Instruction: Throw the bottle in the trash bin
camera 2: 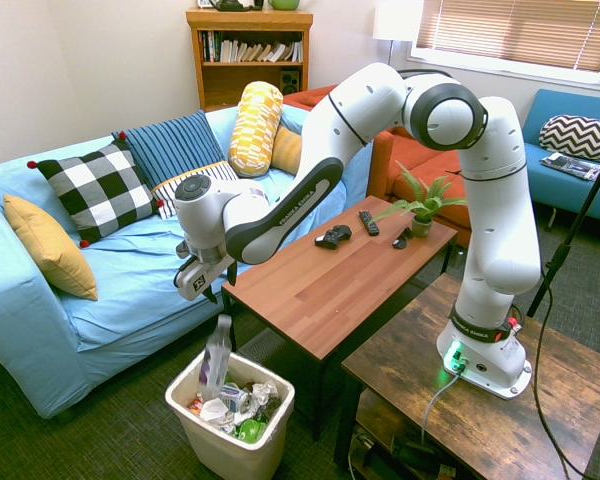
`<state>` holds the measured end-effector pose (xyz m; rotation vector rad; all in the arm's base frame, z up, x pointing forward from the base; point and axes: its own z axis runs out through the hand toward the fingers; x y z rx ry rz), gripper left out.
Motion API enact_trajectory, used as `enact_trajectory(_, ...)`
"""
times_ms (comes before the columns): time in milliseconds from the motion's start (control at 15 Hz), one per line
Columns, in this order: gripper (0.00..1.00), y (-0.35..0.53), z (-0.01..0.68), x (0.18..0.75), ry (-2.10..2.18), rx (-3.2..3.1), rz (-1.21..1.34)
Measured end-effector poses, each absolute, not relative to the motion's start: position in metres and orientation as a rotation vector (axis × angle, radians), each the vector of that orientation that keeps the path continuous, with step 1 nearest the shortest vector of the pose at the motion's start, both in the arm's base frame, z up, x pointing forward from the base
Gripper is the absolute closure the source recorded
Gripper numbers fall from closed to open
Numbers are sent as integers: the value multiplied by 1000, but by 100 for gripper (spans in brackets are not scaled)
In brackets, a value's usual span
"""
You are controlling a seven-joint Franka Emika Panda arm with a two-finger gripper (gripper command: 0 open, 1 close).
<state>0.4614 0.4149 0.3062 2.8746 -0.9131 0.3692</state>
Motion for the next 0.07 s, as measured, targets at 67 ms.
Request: enact_trajectory(67, 0, 414, 306, 462, -914, 2875, 364)
